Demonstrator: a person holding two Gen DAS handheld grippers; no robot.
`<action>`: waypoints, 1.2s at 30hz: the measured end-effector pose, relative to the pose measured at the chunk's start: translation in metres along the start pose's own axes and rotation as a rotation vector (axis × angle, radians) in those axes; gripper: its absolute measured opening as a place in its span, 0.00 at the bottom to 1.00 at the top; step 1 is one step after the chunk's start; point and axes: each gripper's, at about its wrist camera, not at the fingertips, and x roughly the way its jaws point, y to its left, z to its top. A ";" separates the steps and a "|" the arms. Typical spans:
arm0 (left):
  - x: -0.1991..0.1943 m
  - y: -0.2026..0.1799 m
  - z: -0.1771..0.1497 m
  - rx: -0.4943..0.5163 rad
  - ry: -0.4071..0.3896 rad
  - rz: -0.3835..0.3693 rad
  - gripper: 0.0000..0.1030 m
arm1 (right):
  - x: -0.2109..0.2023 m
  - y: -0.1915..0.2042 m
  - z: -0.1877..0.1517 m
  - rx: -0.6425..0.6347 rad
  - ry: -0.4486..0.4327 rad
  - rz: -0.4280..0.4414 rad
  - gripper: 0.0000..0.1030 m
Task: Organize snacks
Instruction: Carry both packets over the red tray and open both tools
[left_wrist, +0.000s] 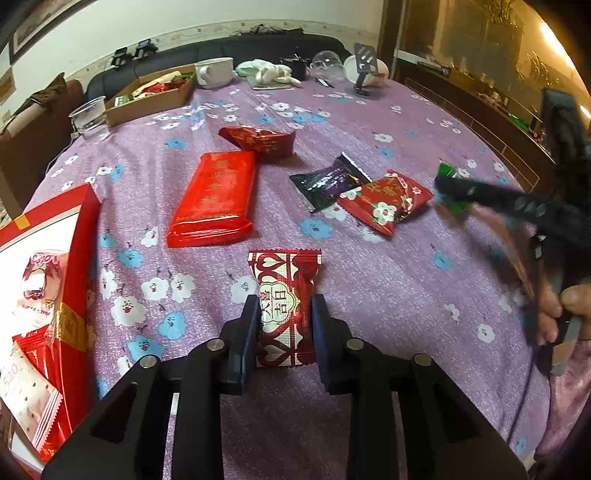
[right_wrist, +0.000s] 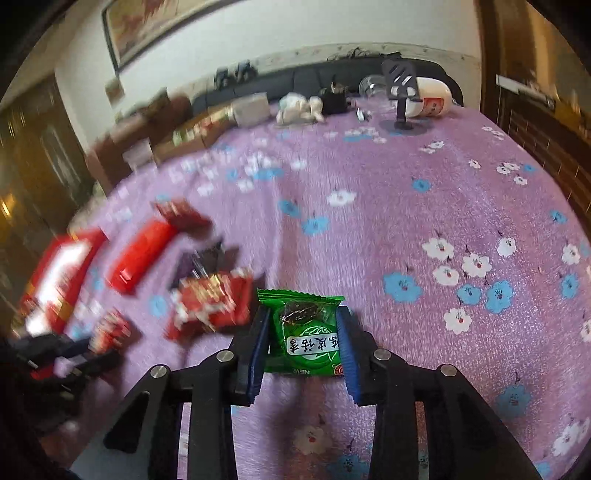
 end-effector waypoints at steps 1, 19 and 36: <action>-0.001 0.000 0.000 -0.002 -0.006 0.009 0.23 | -0.005 0.000 0.001 0.005 -0.025 0.017 0.35; -0.072 0.030 0.007 0.011 -0.267 0.202 0.23 | -0.012 0.008 0.003 -0.020 -0.111 0.017 0.35; -0.106 0.076 -0.010 -0.077 -0.334 0.257 0.23 | -0.011 0.065 0.008 -0.010 -0.109 0.130 0.35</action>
